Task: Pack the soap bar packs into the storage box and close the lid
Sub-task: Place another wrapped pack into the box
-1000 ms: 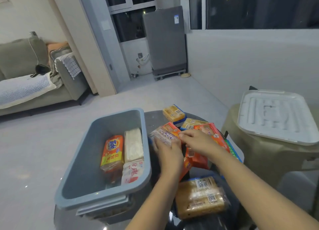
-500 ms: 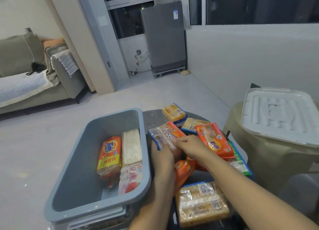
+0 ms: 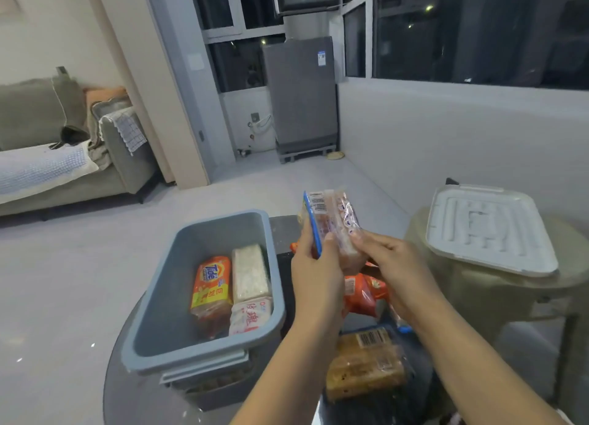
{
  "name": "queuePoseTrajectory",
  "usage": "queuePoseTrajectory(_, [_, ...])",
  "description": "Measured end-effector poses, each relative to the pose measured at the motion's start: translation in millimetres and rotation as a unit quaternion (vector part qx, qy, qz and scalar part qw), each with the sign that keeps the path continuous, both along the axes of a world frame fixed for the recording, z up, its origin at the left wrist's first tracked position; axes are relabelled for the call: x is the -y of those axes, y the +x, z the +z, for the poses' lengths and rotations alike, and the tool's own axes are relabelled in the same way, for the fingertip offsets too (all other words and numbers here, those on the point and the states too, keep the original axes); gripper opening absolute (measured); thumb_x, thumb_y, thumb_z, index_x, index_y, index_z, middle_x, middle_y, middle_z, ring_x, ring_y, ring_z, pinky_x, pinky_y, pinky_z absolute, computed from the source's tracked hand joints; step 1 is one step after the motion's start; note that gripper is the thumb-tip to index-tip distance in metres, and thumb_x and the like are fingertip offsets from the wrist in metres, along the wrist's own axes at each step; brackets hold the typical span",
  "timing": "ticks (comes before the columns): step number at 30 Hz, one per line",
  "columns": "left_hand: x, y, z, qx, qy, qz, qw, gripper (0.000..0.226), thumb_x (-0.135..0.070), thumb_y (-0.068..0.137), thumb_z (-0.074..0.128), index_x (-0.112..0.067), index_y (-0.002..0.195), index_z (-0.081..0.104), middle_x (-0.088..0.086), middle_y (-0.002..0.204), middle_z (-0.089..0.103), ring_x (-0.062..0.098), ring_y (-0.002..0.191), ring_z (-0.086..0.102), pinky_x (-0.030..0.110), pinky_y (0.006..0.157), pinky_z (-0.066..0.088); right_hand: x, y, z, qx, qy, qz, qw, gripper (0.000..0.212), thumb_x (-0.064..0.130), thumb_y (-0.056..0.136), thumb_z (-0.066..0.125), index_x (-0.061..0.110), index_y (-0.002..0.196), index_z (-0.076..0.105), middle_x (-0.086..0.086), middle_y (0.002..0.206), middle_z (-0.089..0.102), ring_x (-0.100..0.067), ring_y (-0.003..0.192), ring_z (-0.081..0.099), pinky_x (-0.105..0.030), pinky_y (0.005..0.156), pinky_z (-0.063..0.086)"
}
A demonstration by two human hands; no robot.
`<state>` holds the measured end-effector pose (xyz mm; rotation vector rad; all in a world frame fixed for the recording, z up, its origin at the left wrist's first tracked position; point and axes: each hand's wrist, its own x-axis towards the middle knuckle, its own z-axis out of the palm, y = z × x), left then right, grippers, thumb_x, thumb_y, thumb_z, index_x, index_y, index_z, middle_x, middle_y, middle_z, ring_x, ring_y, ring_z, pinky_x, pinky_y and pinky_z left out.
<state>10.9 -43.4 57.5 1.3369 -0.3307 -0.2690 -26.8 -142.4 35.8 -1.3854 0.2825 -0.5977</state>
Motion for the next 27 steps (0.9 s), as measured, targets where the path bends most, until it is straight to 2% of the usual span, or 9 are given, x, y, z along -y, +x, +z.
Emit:
queuePoseTrajectory(3, [-19,1,15,0.028,-0.010,0.006,1.000,0.038,-0.013,0.094,0.051,-0.031,0.126,0.060,-0.004,0.116,0.070,0.009,0.099,0.068,0.024,0.080,0.057,-19,-6,14,0.031,-0.017,-0.003,0.999,0.016,0.029,0.083,0.064,0.035,0.092,0.076,0.001,0.089,0.077,-0.020,0.089,0.072,-0.037,0.081,0.055])
queuePoseTrajectory(5, [-35,4,25,0.056,-0.016,-0.002,0.998,0.034,-0.009,0.094,0.051,-0.028,0.119,0.065,-0.002,0.108,0.073,0.012,0.096,0.070,0.020,0.072,0.057,-33,-6,25,0.049,-0.031,0.006,0.998,0.019,0.023,0.085,0.064,0.038,0.089,0.075,0.003,0.091,0.077,-0.019,0.091,0.072,-0.040,0.083,0.055])
queuePoseTrajectory(8, [-64,14,40,0.103,-0.013,0.015,0.994,0.035,-0.003,0.091,0.054,-0.033,0.095,0.072,-0.007,0.090,0.077,0.008,0.084,0.072,0.015,0.063,0.054,-54,0,39,0.064,-0.055,0.027,0.996,0.023,0.017,0.085,0.063,0.034,0.093,0.075,0.004,0.094,0.076,-0.017,0.096,0.070,-0.042,0.088,0.054])
queuePoseTrajectory(10, [-85,23,45,0.134,0.010,0.028,0.991,0.032,-0.005,0.090,0.057,-0.032,0.098,0.072,-0.006,0.089,0.078,0.008,0.082,0.073,0.015,0.063,0.054,-67,7,46,0.072,-0.063,0.044,0.994,0.022,0.014,0.085,0.064,0.033,0.090,0.075,0.004,0.094,0.076,-0.017,0.095,0.070,-0.038,0.087,0.055])
queuePoseTrajectory(13, [-115,39,51,0.146,0.047,0.052,0.987,0.026,-0.011,0.088,0.062,-0.025,0.108,0.071,-0.004,0.089,0.078,0.011,0.079,0.074,0.019,0.061,0.056,-89,21,53,0.064,-0.056,0.081,0.993,0.020,0.012,0.084,0.066,0.028,0.090,0.074,0.004,0.090,0.077,-0.014,0.088,0.072,-0.026,0.076,0.057])
queuePoseTrajectory(16, [-142,56,54,0.148,0.097,0.076,0.981,0.020,-0.013,0.085,0.067,-0.030,0.093,0.072,-0.007,0.076,0.077,0.009,0.067,0.073,0.019,0.055,0.054,-108,39,54,0.025,-0.033,0.095,0.995,0.019,0.008,0.080,0.069,0.015,0.097,0.070,-0.002,0.084,0.077,-0.013,0.077,0.073,-0.025,0.067,0.059])
queuePoseTrajectory(19, [-164,72,52,0.129,0.143,0.092,0.977,0.015,-0.015,0.079,0.073,-0.022,0.092,0.072,-0.003,0.066,0.076,0.007,0.056,0.069,0.019,0.049,0.051,-121,53,52,-0.025,-0.017,0.093,0.995,0.013,0.008,0.077,0.072,0.010,0.087,0.066,-0.005,0.078,0.074,-0.012,0.063,0.072,-0.023,0.056,0.058])
queuePoseTrajectory(23, [-182,84,44,0.105,0.241,0.089,0.961,0.030,-0.025,0.073,0.079,-0.016,0.099,0.067,0.003,0.079,0.074,0.006,0.054,0.069,0.016,0.045,0.049,-130,64,45,-0.099,-0.069,0.094,0.988,0.019,0.017,0.071,0.079,0.012,0.082,0.065,-0.004,0.077,0.071,-0.012,0.061,0.071,-0.023,0.050,0.056])
queuePoseTrajectory(27, [-191,95,40,0.087,0.322,0.057,0.941,0.036,-0.027,0.073,0.079,-0.023,0.100,0.057,-0.005,0.077,0.068,0.005,0.055,0.069,0.015,0.044,0.051,-133,74,44,-0.181,-0.089,0.151,0.968,0.023,0.015,0.073,0.078,0.004,0.085,0.061,-0.007,0.082,0.073,-0.015,0.062,0.073,-0.026,0.049,0.057])
